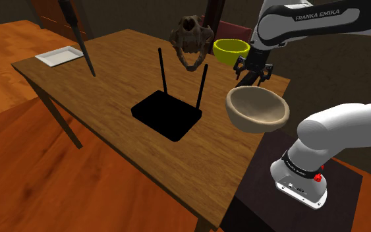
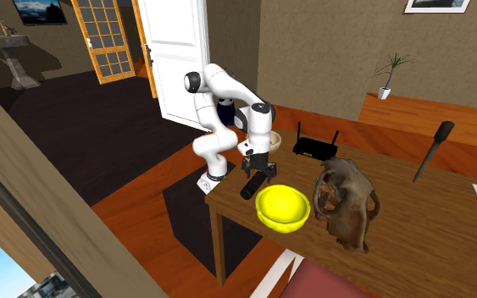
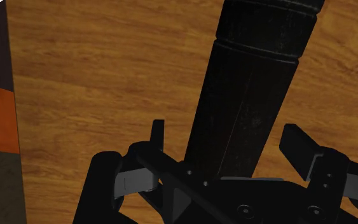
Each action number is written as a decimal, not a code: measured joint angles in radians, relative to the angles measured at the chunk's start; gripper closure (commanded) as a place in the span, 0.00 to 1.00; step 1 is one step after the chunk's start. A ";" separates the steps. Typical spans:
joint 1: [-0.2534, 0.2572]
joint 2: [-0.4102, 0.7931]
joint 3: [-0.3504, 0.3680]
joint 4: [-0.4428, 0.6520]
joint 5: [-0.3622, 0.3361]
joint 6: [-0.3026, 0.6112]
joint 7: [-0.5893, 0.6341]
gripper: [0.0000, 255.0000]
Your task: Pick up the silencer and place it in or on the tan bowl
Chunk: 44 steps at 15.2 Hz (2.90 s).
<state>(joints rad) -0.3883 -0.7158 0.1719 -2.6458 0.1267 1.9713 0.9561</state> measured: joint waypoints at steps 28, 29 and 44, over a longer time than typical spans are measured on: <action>-0.007 -0.017 -0.018 0.190 -0.017 -0.207 0.005 1.00; -0.009 -0.017 -0.022 0.204 -0.020 -0.221 0.003 1.00; -0.016 0.027 -0.033 0.436 -0.033 -0.409 0.011 1.00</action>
<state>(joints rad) -0.4043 -0.6884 0.1394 -2.2098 0.0940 1.5628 0.9674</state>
